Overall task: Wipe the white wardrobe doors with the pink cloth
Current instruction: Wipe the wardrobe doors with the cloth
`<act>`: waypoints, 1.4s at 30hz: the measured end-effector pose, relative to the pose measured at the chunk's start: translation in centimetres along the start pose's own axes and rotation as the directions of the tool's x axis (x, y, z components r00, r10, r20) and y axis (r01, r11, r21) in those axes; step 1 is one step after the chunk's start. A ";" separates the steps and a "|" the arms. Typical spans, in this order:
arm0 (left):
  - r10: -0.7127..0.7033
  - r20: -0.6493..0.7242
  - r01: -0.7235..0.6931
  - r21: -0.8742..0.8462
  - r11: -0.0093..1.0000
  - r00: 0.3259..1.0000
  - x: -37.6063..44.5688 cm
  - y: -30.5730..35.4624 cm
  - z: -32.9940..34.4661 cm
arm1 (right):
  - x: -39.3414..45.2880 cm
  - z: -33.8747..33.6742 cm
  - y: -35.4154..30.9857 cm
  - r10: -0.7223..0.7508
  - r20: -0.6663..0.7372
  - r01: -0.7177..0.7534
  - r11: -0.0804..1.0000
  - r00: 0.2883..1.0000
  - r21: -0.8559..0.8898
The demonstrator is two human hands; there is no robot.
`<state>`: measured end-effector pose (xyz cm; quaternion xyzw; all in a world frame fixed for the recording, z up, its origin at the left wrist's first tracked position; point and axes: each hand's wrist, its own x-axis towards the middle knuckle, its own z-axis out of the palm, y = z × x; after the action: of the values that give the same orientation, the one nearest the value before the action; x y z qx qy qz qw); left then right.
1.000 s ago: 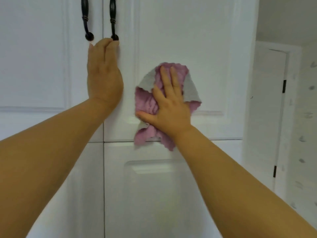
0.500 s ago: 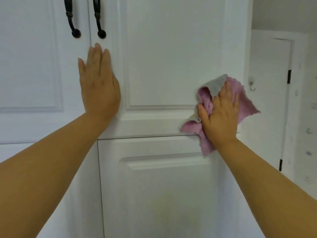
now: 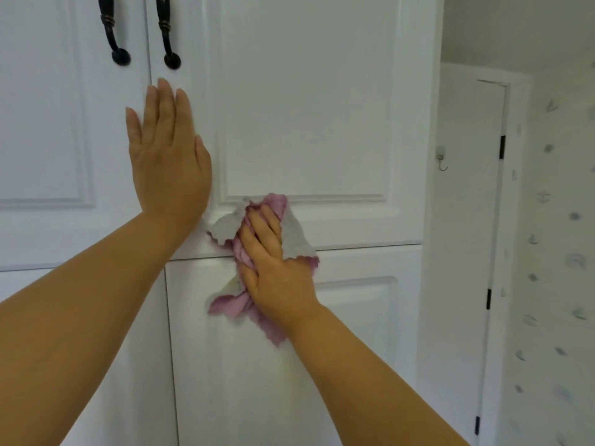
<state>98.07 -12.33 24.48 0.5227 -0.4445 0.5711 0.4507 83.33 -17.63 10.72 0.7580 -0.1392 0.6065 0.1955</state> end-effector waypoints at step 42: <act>0.218 0.193 -0.176 -0.212 0.961 0.957 -2.2 -3.9 -2.9 | -1.6 -12.2 9.2 0.440 0.176 -0.417 0.896 0.881 -0.153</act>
<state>101.41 -8.79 22.25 0.4879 -0.5937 0.5079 0.3893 68.36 -20.12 12.65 0.7550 -0.3563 0.5442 0.0828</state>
